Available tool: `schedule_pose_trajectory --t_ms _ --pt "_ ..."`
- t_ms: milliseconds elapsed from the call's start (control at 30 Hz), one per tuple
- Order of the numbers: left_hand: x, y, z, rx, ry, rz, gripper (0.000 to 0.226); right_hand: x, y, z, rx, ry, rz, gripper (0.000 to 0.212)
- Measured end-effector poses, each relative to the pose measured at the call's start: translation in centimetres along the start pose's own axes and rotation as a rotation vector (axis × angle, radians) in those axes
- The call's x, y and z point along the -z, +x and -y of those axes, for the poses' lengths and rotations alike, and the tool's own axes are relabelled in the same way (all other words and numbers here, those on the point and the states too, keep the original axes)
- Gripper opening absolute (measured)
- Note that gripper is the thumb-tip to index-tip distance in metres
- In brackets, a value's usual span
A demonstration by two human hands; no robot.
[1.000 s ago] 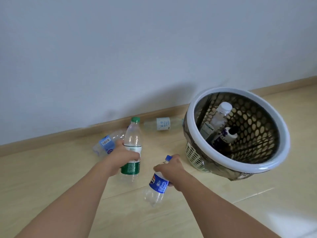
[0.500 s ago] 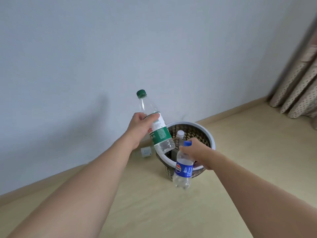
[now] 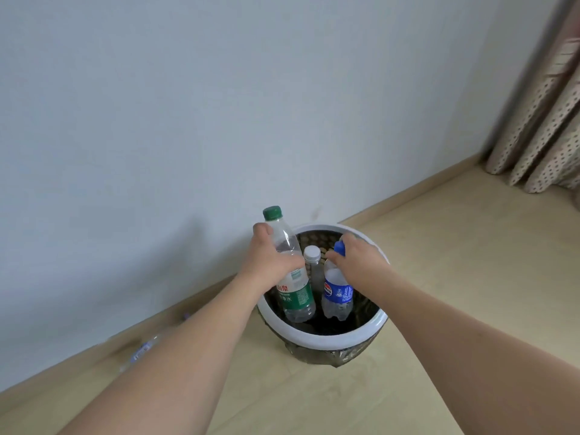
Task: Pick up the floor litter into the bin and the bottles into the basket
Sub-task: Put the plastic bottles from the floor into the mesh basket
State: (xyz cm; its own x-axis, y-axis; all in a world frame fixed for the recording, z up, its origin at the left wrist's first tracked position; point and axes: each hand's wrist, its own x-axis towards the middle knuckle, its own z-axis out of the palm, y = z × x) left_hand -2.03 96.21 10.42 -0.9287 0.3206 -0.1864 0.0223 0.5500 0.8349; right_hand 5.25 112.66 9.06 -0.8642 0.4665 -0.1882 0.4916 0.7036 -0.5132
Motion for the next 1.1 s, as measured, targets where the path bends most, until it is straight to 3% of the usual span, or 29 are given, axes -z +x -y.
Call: schedule_pose_trajectory --t_ms 233,333,500,767,933,1100 --pt "-4.2 2.9 3.8 -0.022 0.112 0.007 0.065 -5.3 2.7 -2.6 0.018 -0.259 0.153 0.022" --pt "-5.7 3.9 4.6 -0.068 0.197 -0.026 0.070 -6.6 3.6 -3.6 -0.009 -0.300 0.194 0.030" --pt "-7.2 4.7 6.1 0.007 0.294 -0.053 0.067 -8.1 4.4 -5.2 -0.052 -0.377 0.283 0.039" --pt "-8.1 5.6 6.7 0.089 0.450 -0.065 0.044 -9.1 4.9 -5.6 -0.033 -0.538 0.325 0.040" --pt "-7.7 6.0 6.5 0.128 0.645 0.036 0.015 -9.2 5.1 -5.5 -0.027 -0.561 0.337 0.045" --pt "-7.8 6.3 6.0 0.178 0.765 0.152 0.015 -9.5 5.1 -5.7 -0.037 -0.577 0.346 0.037"
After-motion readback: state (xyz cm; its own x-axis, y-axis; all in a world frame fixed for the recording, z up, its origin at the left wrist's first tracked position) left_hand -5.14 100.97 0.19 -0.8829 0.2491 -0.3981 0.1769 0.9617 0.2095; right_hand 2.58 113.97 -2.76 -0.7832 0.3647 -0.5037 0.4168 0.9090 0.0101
